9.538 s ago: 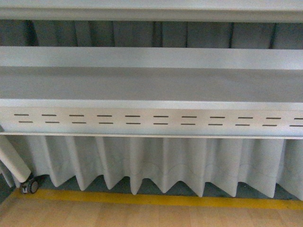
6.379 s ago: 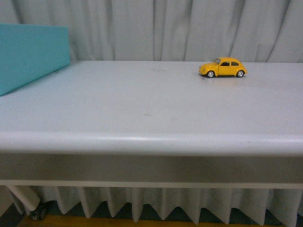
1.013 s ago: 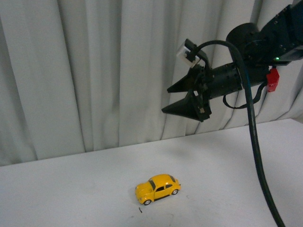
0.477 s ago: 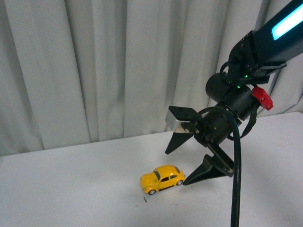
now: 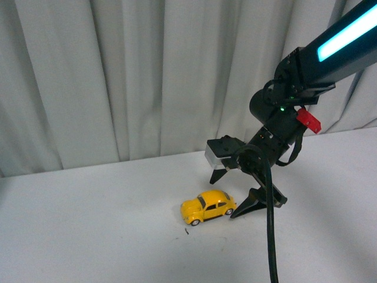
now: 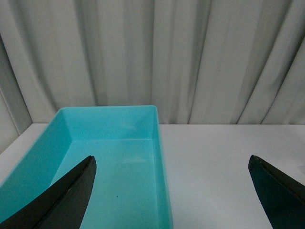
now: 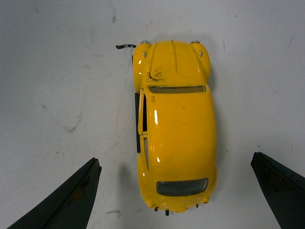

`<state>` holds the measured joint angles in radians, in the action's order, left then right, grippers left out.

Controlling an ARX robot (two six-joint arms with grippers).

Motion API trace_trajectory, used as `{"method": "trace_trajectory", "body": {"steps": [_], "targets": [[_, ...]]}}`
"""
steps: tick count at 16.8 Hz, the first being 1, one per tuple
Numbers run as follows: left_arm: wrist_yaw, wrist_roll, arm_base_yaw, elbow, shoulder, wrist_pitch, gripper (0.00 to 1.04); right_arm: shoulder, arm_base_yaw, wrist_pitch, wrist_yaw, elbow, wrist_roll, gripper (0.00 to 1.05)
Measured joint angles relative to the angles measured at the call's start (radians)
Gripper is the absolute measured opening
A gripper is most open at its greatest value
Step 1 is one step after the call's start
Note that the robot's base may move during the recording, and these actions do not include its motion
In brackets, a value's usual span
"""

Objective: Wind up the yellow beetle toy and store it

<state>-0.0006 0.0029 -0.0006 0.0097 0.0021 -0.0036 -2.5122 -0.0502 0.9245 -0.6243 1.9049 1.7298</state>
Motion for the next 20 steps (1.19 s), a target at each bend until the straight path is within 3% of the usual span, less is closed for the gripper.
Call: {"method": "trace_trajectory", "body": {"steps": [11, 13, 14, 15, 20], "targets": [[0.0, 0.0, 0.0, 0.0, 0.0, 0.0, 0.98, -0.034, 0.051, -0.068, -0.024, 0.019, -0.014, 0.97], [0.0, 0.0, 0.0, 0.0, 0.0, 0.0, 0.98, -0.034, 0.051, -0.071, -0.026, -0.003, -0.029, 0.87], [0.0, 0.0, 0.0, 0.0, 0.0, 0.0, 0.98, -0.034, 0.051, -0.077, -0.028, -0.016, -0.033, 0.77], [0.0, 0.0, 0.0, 0.0, 0.0, 0.0, 0.98, -0.023, 0.056, -0.083, -0.065, -0.034, -0.097, 0.42], [0.0, 0.0, 0.0, 0.0, 0.0, 0.0, 0.98, -0.02, 0.056, -0.109, -0.057, -0.052, -0.163, 0.42]]}}
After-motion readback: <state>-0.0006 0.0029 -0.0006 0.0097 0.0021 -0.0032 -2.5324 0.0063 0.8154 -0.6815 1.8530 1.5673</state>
